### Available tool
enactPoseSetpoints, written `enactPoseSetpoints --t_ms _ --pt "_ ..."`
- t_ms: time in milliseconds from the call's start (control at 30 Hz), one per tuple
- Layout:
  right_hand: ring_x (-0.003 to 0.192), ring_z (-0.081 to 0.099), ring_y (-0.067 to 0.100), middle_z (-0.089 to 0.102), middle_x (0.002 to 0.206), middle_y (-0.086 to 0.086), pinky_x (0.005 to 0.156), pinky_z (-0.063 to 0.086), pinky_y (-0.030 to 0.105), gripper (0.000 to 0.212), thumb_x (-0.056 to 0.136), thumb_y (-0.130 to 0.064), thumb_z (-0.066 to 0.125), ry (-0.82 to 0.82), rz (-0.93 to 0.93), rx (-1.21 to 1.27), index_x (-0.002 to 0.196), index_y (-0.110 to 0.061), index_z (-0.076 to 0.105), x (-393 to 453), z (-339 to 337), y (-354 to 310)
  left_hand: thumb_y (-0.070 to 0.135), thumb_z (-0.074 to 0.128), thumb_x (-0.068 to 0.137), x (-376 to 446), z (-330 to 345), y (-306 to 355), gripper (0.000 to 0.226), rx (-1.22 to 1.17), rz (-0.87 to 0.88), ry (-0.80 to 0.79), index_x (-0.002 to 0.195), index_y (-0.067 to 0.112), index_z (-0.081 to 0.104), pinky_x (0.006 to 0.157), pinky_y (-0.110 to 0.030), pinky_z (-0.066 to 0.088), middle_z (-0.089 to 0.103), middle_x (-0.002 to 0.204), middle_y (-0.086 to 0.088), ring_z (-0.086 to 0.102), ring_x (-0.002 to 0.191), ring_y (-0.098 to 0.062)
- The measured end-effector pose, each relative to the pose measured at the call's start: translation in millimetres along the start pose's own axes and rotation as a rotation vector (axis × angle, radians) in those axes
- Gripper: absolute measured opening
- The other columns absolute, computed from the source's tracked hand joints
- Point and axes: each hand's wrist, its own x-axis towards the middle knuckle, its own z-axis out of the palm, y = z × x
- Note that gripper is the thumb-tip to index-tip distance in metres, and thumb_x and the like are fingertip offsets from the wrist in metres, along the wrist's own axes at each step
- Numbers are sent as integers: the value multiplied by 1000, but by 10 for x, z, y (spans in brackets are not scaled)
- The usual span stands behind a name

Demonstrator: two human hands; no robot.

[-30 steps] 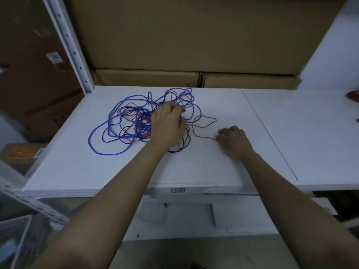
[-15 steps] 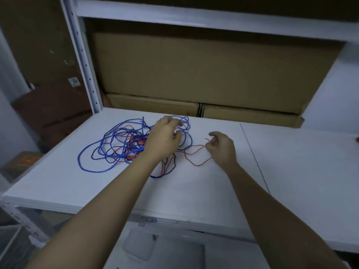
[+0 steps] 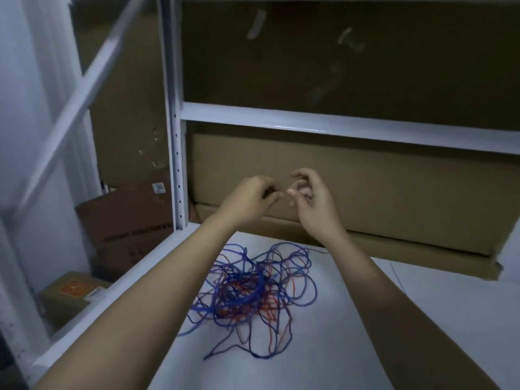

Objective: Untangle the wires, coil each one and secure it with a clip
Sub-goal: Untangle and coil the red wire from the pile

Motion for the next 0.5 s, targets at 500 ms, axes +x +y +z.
enactPoseSetpoints --t_ms 500 --pt "49 48 15 59 60 2 48 35 30 25 100 -32 45 165 160 -350 107 -22 67 223 1011 255 19 39 101 -12 -482 -1256 26 -368 -353 30 106 18 64 69 -33 46 60 84 -5 50 67 -15"
